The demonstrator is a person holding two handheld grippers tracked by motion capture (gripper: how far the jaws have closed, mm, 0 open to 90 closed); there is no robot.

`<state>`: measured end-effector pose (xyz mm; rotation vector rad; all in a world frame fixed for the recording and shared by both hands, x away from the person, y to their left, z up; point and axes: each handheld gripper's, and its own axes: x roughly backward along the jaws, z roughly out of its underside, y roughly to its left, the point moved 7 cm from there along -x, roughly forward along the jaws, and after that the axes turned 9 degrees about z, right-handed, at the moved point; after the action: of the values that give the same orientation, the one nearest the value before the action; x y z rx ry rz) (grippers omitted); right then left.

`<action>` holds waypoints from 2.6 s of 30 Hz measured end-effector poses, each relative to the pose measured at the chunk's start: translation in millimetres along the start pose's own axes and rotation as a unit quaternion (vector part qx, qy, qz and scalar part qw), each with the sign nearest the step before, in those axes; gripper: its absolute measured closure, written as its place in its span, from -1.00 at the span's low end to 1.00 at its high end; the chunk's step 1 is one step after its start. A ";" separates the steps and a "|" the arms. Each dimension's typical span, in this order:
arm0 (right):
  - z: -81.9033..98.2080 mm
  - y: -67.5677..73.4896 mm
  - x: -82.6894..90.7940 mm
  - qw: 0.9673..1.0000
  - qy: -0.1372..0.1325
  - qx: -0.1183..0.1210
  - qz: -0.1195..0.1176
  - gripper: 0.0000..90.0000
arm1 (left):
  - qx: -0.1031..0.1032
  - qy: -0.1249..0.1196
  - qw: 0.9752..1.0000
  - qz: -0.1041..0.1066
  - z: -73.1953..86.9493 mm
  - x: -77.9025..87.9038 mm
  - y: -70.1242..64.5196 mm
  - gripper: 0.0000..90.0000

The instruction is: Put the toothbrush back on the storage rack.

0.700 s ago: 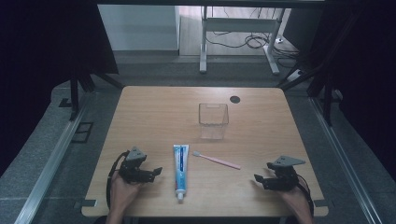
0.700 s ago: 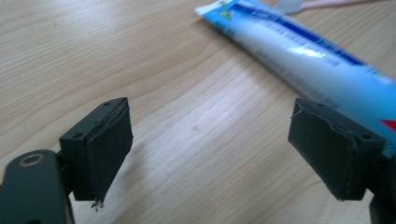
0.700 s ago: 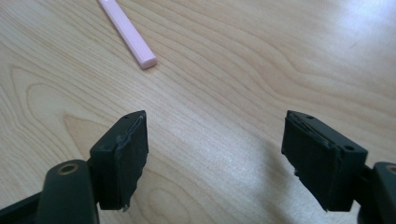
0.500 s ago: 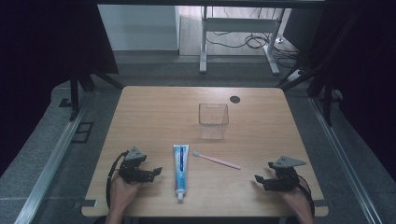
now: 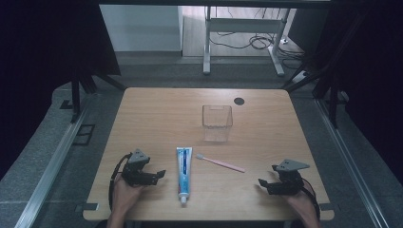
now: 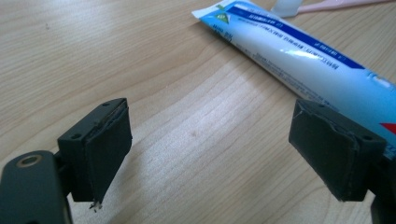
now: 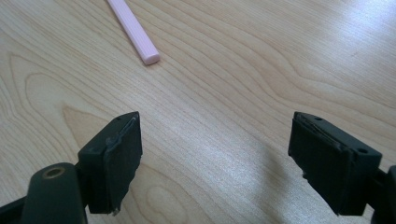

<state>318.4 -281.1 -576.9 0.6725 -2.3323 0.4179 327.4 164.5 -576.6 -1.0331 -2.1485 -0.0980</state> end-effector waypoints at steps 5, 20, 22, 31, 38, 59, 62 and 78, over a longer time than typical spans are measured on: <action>-0.9 0.7 0.4 1.000 0.002 0.002 -0.001 -0.60 | -0.001 0.007 1.000 -0.004 0.4 -0.8 -0.4 -0.71; -5.0 8.4 0.0 1.000 0.017 0.005 -0.019 -0.52 | -0.019 0.006 1.000 -0.013 0.0 -2.7 -2.0 -0.70; -7.3 10.8 -0.5 1.000 0.020 -0.001 -0.024 -0.54 | -0.019 0.005 1.000 -0.015 -0.2 -2.6 -1.9 -0.70; -10.7 16.5 -6.1 0.999 0.032 0.000 -0.024 -0.68 | -0.022 0.009 1.000 -0.017 0.1 -3.8 -2.5 -0.70; -19.5 18.8 -5.6 0.999 0.035 -0.013 -0.025 -0.26 | -0.024 0.009 0.999 -0.020 -0.2 -4.1 -2.7 -0.70; -53.6 34.6 -21.3 0.997 0.020 0.044 -0.052 0.97 | -0.025 0.002 0.999 -0.025 -1.4 -3.4 -3.4 -0.70; -59.3 36.6 -25.1 0.997 0.024 0.038 -0.060 0.99 | -0.025 0.002 0.999 -0.026 -1.5 -3.3 -3.6 -0.70; -61.2 33.9 -50.2 0.996 0.052 0.019 -0.063 1.00 | -0.029 0.009 0.999 -0.028 -0.8 -5.2 -4.6 -0.70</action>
<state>363.0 -207.7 -570.3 0.7926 -2.1750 0.4307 326.8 157.7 -578.3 -1.0010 -2.1694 -0.1982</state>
